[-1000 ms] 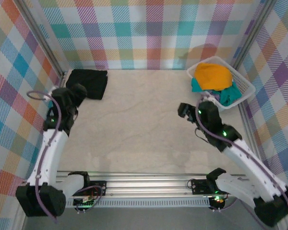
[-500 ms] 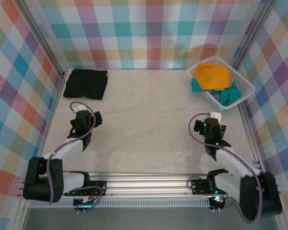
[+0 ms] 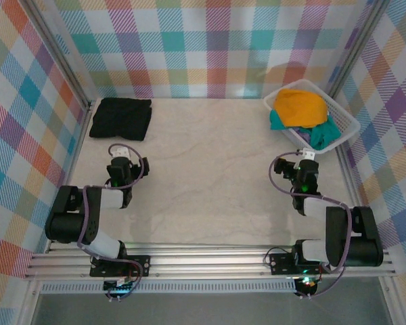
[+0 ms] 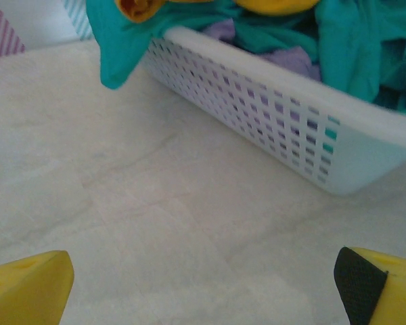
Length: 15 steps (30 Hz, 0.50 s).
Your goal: Fold and stack the t-shirts
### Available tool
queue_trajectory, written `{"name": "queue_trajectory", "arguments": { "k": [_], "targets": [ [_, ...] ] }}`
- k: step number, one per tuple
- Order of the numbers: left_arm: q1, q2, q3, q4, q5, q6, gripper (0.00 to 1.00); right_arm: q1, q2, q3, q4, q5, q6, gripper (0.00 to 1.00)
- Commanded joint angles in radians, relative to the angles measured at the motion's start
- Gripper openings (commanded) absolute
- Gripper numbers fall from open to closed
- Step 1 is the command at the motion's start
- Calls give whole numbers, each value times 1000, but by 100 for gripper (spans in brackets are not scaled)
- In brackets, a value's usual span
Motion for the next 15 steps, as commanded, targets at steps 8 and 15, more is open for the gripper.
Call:
{"name": "queue_trajectory", "arguments": {
  "k": [8,15],
  "targets": [
    [-9,11,-10,105,11,30,100,-20,183,6,265,-127,-42,100],
    [-11,9,-12,105,11,30,100,35,192,56,177,-6,-66,100]
  ]
}}
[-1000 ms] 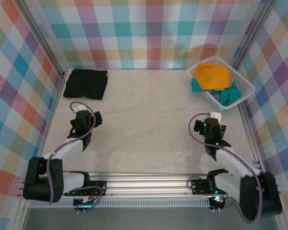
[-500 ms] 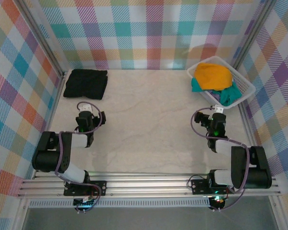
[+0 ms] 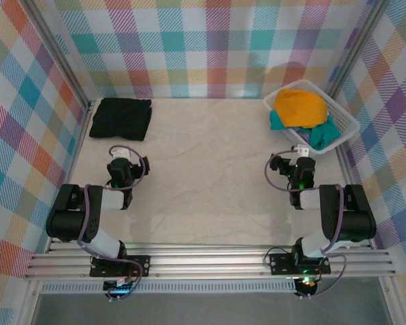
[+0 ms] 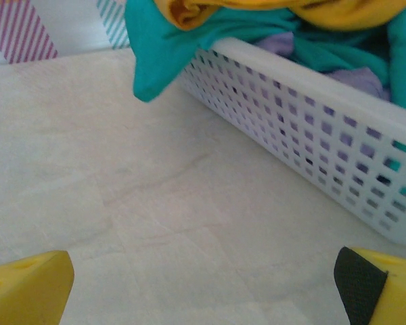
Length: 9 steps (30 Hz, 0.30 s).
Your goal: Fold and stack the t-shirts
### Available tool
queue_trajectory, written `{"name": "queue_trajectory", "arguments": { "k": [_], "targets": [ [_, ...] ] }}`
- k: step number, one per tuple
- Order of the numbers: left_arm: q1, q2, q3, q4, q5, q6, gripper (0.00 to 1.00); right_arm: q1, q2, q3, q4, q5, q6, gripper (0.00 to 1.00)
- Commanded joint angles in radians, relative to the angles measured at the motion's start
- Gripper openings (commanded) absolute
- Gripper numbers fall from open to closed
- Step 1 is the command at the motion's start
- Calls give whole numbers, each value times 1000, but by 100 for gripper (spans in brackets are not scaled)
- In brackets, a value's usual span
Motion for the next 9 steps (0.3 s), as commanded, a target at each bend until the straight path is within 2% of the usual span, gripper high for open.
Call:
{"name": "queue_trajectory", "arguments": {
  "k": [1,9],
  "targets": [
    [-6,1,-4,31,11,14,100,8,2,14,-10,33,-25,100],
    [-20,3,7,16,-3,31,100,8,2,15,-14,27,-28,100]
  ]
}}
